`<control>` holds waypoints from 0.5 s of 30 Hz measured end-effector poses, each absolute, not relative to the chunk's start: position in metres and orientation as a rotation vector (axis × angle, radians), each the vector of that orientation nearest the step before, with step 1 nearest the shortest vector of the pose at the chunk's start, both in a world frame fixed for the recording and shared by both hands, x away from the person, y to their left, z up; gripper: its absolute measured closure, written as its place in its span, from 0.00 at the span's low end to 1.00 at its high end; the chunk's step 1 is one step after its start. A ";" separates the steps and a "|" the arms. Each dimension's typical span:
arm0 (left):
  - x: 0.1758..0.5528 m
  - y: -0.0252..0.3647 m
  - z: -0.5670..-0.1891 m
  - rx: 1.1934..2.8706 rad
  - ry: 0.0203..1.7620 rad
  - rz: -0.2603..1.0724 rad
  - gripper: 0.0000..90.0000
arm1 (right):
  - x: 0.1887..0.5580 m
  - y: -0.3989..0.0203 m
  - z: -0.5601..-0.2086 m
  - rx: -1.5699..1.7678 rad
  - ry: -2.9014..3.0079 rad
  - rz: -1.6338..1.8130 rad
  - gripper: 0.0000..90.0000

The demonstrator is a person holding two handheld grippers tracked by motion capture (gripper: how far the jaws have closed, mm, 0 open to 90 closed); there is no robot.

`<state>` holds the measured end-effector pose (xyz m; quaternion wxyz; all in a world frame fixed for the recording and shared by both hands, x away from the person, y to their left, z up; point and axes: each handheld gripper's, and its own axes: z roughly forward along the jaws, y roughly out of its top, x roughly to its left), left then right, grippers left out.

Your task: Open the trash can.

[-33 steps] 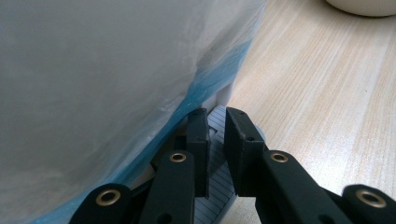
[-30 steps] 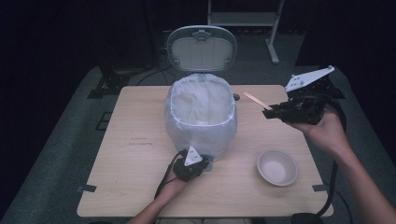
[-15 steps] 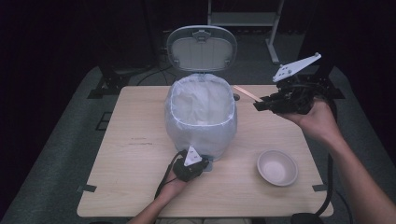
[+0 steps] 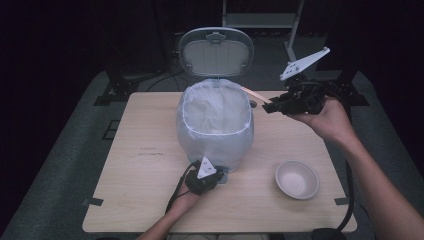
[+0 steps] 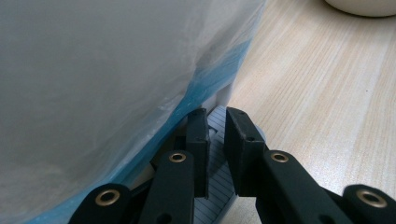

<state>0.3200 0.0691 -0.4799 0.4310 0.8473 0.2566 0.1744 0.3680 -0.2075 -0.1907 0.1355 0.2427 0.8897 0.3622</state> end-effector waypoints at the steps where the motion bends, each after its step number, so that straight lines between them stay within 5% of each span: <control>1: 0.320 0.069 -0.480 2.113 0.639 0.434 0.89 | 0.369 -0.206 -0.190 0.701 2.579 1.045 0.88; 15: 0.320 0.069 -0.480 2.114 0.639 0.435 0.89 | 0.378 -0.183 -0.179 0.665 2.603 1.040 0.88</control>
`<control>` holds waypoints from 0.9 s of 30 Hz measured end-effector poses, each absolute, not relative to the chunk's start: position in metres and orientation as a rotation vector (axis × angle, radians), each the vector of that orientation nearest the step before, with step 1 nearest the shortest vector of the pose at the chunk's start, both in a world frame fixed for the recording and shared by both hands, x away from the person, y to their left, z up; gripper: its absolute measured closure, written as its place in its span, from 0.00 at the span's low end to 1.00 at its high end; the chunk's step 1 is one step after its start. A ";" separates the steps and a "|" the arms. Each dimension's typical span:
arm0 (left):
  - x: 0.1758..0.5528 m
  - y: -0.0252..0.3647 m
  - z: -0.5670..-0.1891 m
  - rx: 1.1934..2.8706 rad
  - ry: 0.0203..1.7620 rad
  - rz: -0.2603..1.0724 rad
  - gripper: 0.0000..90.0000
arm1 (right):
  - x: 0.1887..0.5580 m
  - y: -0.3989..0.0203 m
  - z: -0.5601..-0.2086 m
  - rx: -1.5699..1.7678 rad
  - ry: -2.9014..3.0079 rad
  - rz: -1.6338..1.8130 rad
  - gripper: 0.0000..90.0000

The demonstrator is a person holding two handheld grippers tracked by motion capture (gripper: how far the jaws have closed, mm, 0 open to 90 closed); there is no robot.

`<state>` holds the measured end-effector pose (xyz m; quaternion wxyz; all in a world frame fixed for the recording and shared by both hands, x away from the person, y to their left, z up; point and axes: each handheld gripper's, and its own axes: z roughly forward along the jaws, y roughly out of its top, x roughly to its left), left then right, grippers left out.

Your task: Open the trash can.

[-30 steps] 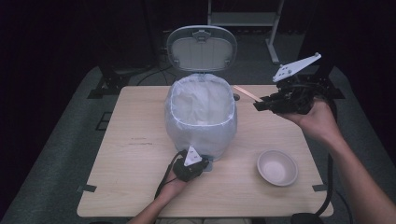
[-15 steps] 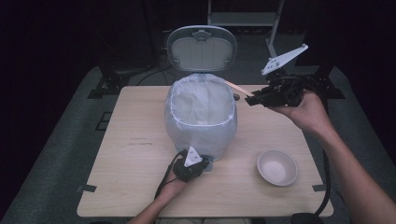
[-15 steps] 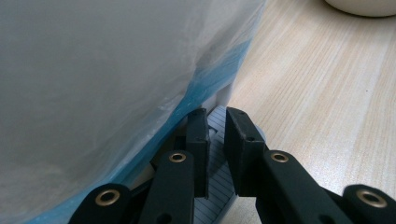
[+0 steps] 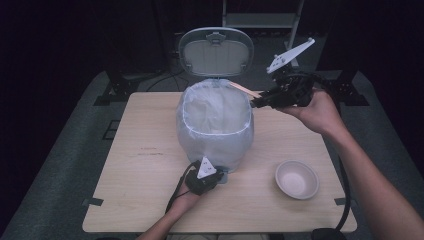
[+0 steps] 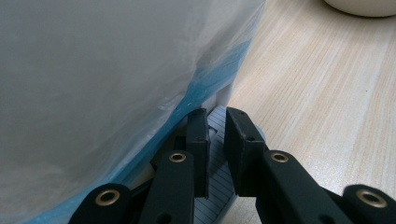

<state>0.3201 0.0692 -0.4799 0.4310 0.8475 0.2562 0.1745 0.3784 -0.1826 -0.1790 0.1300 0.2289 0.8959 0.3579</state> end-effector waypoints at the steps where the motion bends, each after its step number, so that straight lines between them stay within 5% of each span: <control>1: 0.320 0.069 -0.480 2.114 0.639 0.435 0.89 | 0.379 -0.181 -0.179 0.663 2.603 1.034 0.88; 27: 0.320 0.069 -0.480 2.116 0.637 0.432 0.89 | 0.394 -0.144 -0.166 0.598 2.634 1.026 0.88</control>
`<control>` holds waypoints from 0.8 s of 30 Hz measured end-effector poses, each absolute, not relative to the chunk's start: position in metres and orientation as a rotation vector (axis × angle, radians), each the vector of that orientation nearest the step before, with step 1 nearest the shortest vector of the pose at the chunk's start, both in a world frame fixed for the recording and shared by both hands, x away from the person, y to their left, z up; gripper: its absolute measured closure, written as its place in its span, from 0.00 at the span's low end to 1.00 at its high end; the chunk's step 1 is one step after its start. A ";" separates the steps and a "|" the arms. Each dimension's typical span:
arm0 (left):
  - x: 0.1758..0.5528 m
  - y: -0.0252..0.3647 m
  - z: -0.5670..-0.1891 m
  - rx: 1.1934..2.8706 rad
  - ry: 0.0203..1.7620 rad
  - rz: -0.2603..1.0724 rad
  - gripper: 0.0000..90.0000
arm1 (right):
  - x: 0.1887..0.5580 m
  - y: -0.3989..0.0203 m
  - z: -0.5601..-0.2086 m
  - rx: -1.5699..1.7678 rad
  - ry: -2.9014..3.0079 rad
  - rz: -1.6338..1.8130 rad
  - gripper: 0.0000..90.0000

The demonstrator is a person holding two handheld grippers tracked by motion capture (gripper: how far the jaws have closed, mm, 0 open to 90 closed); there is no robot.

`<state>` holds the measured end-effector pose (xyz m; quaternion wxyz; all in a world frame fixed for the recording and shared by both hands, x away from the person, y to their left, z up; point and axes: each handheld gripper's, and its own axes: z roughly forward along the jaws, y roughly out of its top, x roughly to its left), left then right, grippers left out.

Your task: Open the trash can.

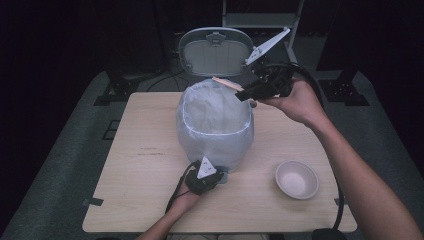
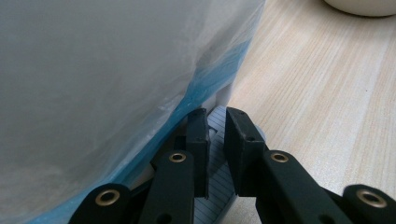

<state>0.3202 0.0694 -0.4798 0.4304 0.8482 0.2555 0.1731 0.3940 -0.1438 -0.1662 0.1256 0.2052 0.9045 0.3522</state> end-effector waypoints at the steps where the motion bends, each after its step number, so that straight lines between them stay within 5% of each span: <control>1: 0.320 0.069 -0.480 2.117 0.636 0.433 0.89 | 0.394 -0.142 -0.166 0.594 2.638 1.022 0.88; 24: 0.320 0.069 -0.480 2.117 0.635 0.433 0.89 | 0.406 -0.115 -0.172 0.560 2.669 1.024 0.88</control>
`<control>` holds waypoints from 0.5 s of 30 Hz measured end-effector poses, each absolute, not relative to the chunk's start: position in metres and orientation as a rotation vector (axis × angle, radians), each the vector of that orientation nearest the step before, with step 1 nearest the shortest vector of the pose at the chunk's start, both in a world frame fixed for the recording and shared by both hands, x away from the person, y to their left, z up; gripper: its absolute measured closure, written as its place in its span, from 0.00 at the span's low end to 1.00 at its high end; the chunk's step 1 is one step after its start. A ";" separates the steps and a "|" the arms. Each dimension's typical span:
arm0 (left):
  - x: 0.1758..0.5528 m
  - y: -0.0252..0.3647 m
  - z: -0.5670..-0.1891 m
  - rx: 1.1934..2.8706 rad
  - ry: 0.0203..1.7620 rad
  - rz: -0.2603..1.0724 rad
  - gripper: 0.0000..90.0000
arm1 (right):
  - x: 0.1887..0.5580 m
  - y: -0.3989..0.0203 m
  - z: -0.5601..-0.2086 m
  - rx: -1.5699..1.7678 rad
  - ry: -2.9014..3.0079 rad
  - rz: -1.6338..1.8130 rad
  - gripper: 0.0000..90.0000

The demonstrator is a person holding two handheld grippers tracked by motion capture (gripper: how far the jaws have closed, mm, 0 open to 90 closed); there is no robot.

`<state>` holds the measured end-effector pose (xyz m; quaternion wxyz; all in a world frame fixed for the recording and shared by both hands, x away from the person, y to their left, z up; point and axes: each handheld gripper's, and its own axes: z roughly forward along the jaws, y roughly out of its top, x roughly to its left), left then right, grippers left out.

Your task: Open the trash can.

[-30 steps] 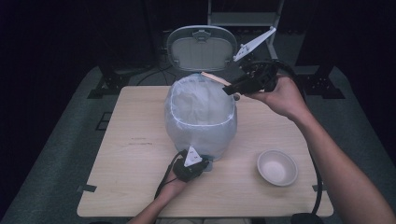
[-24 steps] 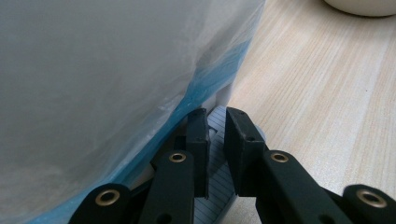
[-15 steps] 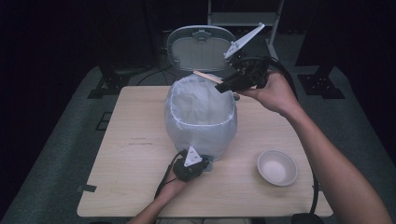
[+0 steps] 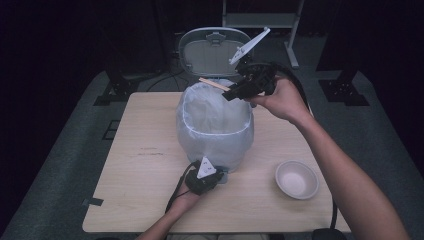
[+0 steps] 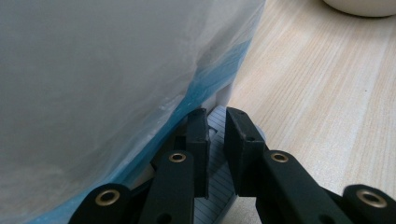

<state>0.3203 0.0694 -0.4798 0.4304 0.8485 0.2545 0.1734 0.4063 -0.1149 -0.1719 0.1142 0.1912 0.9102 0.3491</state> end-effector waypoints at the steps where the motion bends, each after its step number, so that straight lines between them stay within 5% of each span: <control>1: 0.320 0.069 -0.480 2.116 0.635 0.432 0.89 | 0.406 -0.114 -0.172 0.561 2.670 1.025 0.88; 15: 0.320 0.069 -0.480 2.117 0.631 0.433 0.89 | 0.413 -0.102 -0.179 0.556 2.685 1.023 0.88</control>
